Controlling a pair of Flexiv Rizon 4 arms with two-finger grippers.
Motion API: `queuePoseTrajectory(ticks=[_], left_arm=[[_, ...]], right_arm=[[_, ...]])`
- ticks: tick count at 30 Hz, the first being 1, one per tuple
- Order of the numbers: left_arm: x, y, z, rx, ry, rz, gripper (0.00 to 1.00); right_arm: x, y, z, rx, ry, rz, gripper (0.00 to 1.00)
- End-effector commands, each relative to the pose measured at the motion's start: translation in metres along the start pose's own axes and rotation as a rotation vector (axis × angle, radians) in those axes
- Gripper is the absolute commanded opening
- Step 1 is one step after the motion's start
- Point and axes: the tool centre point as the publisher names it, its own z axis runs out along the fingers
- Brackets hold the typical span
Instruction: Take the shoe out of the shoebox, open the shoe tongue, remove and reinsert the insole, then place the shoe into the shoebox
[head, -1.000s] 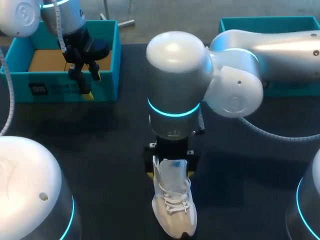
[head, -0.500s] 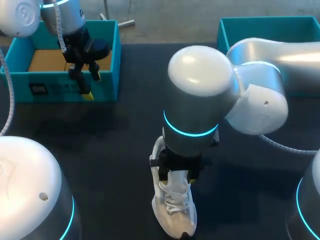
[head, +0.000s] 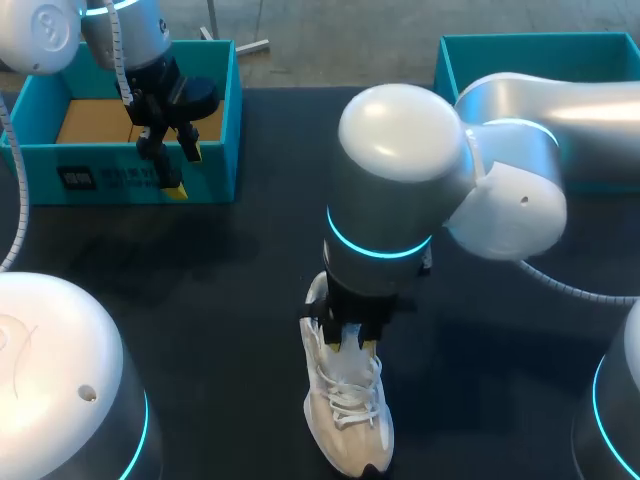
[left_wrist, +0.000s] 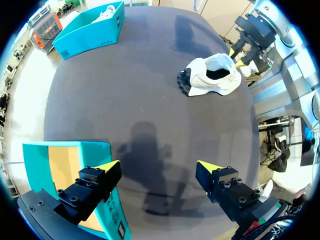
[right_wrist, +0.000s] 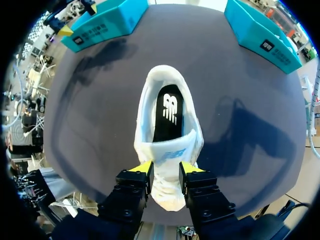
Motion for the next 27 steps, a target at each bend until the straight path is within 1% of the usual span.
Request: queuePoseTrajectory(ticks=[1, 7, 13, 15, 18, 22, 23, 25, 26, 27], left_arm=[[0.000, 0.000, 0.000, 0.000, -0.001, 0.000, 1.00], [0.000, 0.000, 0.000, 0.000, -0.001, 0.000, 1.00], [0.000, 0.000, 0.000, 0.000, -0.001, 0.000, 1.00], [0.000, 0.000, 0.000, 0.000, -0.001, 0.000, 1.00], [0.000, 0.000, 0.000, 0.000, -0.001, 0.000, 1.00], [0.000, 0.000, 0.000, 0.000, -0.001, 0.000, 1.00], [0.000, 0.000, 0.000, 0.000, -0.001, 0.000, 1.00], [0.000, 0.000, 0.000, 0.000, -0.001, 0.000, 1.00], [0.000, 0.000, 0.000, 0.000, -0.001, 0.000, 1.00], [0.000, 0.000, 0.000, 0.000, -0.001, 0.000, 1.00]], right_arm=[[0.008, 0.008, 0.014, 0.002, -0.020, 0.020, 0.33], [0.007, 0.013, 0.022, 0.002, -0.027, 0.055, 0.35], [0.009, 0.007, 0.009, -0.014, -0.063, 0.073, 0.35], [0.011, 0.006, 0.008, -0.015, -0.068, 0.074, 0.35], [0.012, 0.009, 0.015, -0.017, -0.059, 0.068, 0.35], [0.009, 0.019, 0.028, -0.017, -0.044, 0.044, 0.35], [0.007, 0.021, 0.031, 0.002, -0.059, 0.048, 0.35], [0.005, 0.024, 0.037, -0.008, -0.039, 0.041, 0.35], [0.004, 0.025, 0.039, 0.008, -0.052, 0.054, 0.35], [0.004, 0.026, 0.041, 0.007, -0.052, 0.052, 0.35]])
